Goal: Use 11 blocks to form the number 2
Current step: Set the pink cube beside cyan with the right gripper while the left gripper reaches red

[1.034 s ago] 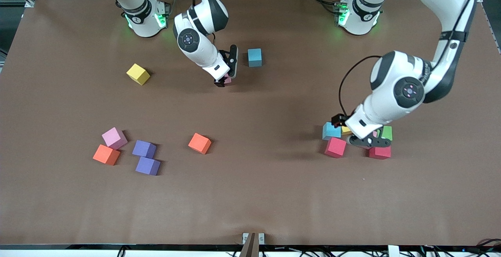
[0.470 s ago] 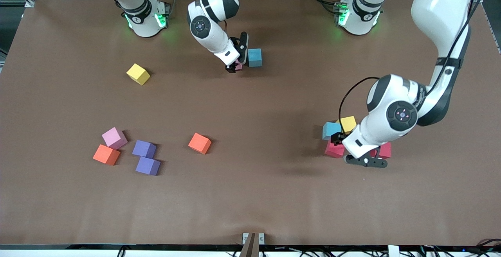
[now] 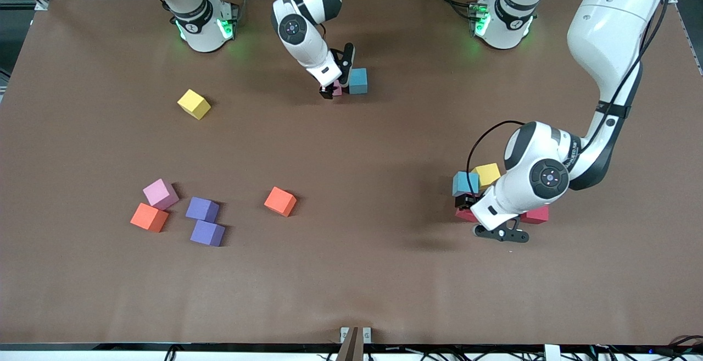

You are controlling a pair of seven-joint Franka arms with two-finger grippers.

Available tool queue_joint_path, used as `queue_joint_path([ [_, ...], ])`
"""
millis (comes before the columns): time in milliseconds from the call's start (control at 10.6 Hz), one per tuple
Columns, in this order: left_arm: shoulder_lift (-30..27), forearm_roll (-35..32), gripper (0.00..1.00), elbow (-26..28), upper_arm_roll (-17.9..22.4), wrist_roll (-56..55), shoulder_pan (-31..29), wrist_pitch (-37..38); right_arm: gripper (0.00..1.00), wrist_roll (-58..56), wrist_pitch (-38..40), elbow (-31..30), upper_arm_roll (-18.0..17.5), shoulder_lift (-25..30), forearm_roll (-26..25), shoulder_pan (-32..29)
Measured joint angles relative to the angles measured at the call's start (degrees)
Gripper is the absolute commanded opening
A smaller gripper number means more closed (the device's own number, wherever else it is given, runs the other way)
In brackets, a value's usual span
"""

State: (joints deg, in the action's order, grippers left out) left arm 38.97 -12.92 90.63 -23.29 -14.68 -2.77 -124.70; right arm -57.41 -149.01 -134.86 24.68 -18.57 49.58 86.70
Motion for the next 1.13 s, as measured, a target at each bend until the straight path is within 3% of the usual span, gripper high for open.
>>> queue_joint_path([
  [752,3.13,-6.55,1.0,1.01,0.07,0.0,0.59,0.0,0.0,7.04,-1.99,0.58,0.09,-0.88,0.16,3.11],
  [846,3.44,-6.69,0.96,1.02,0.1,0.0,0.58,0.0,0.0,7.46,-2.1,0.85,0.09,-1.15,0.3,3.12],
  [1128,3.77,-6.73,0.46,1.01,0.14,0.02,0.56,0.0,0.0,8.62,-2.3,1.46,0.1,-1.65,0.41,3.28],
])
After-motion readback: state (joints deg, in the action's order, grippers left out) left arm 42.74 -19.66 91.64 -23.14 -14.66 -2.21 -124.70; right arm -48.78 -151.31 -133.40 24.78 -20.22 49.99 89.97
